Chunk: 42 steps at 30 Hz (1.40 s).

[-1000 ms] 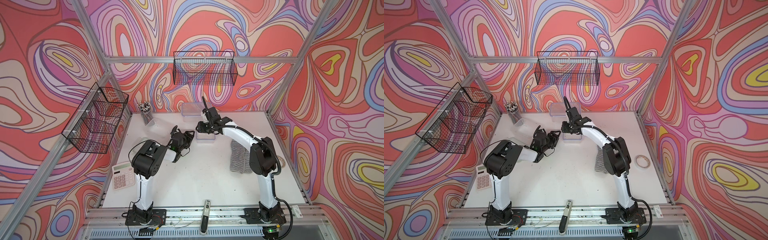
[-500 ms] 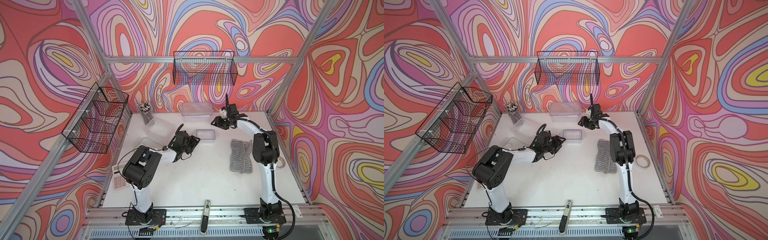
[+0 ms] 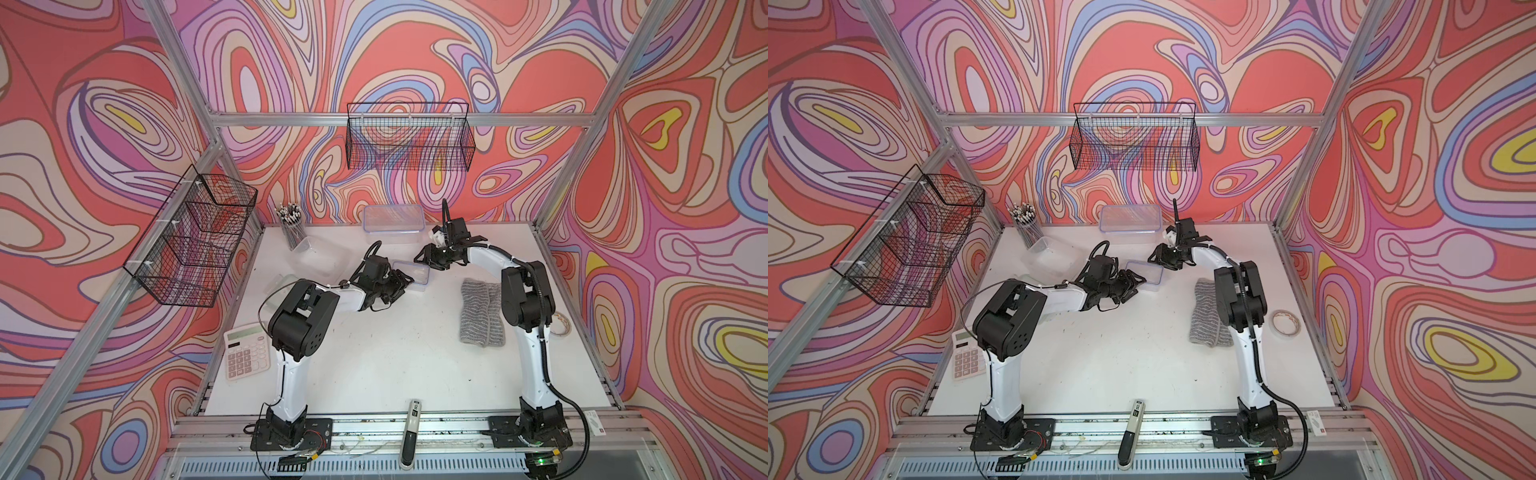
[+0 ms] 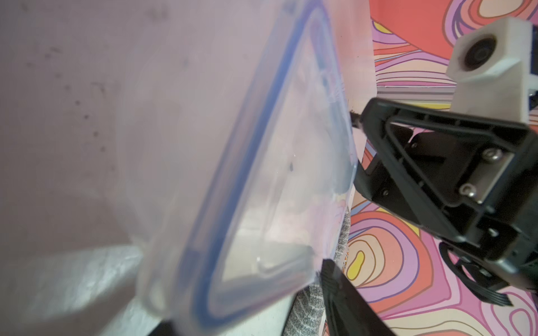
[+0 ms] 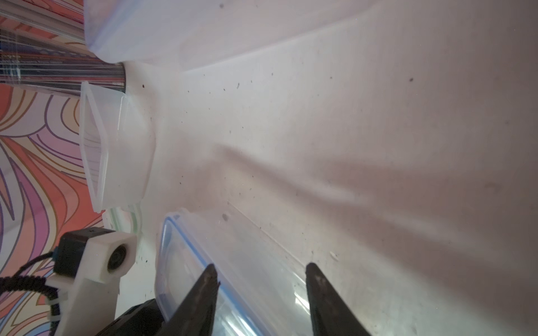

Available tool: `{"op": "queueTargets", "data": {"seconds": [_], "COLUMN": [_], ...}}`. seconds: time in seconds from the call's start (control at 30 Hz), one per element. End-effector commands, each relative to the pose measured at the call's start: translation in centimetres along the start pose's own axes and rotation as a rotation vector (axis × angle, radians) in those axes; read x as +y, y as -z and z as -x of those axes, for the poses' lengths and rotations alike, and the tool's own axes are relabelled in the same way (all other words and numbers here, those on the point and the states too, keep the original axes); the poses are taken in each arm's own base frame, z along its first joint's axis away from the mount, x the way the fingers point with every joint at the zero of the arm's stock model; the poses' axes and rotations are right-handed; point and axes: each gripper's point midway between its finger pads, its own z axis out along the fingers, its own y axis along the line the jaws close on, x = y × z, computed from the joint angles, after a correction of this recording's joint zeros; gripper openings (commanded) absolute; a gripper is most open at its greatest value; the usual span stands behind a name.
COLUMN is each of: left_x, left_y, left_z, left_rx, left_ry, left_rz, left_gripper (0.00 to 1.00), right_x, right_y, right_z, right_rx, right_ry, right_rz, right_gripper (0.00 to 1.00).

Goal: Wipe the insides of the lunch boxes
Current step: Adjust the lunch box at the center of the board.

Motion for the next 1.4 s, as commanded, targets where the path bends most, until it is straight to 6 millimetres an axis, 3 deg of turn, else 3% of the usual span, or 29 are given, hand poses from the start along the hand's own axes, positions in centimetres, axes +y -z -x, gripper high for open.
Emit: {"op": "queueTargets", "data": {"seconds": [0.0,0.2,0.4,0.67,0.83,0.97,1.37], "left_x": [1.0,1.2,1.2,1.6,1.6,1.6,0.7], "left_y": [-0.5,-0.1,0.0,0.4,0.9,1.3,1.9], "left_z": [0.5,3.0,5.2,6.3,6.0,6.2,7.1], "left_rx": [0.028,0.005,-0.006,-0.009,-0.010,-0.019,-0.053], "left_ry": [0.003,-0.001,-0.008,-0.013,-0.018,-0.026,-0.026], "left_rz": [0.032,0.051,0.063,0.086,0.083,0.094,0.079], "left_gripper": [0.55,0.53,0.52,0.52,0.53,0.60,0.64], "right_x": [1.8,2.5,3.9,4.6,4.0,4.1,4.4], "right_y": [1.8,2.3,1.3,0.1,0.2,1.0,2.2], "right_z": [-0.1,-1.8,-3.6,-5.0,-4.7,-4.1,-2.3], "right_rx": [-0.014,-0.022,-0.003,0.001,-0.020,-0.061,-0.267], "right_ry": [0.024,-0.026,-0.035,-0.056,-0.075,-0.086,-0.242], "right_rz": [0.032,0.082,0.101,0.092,0.057,0.040,0.170], "right_gripper": [0.48,0.41,0.40,0.41,0.50,0.60,0.67]}}
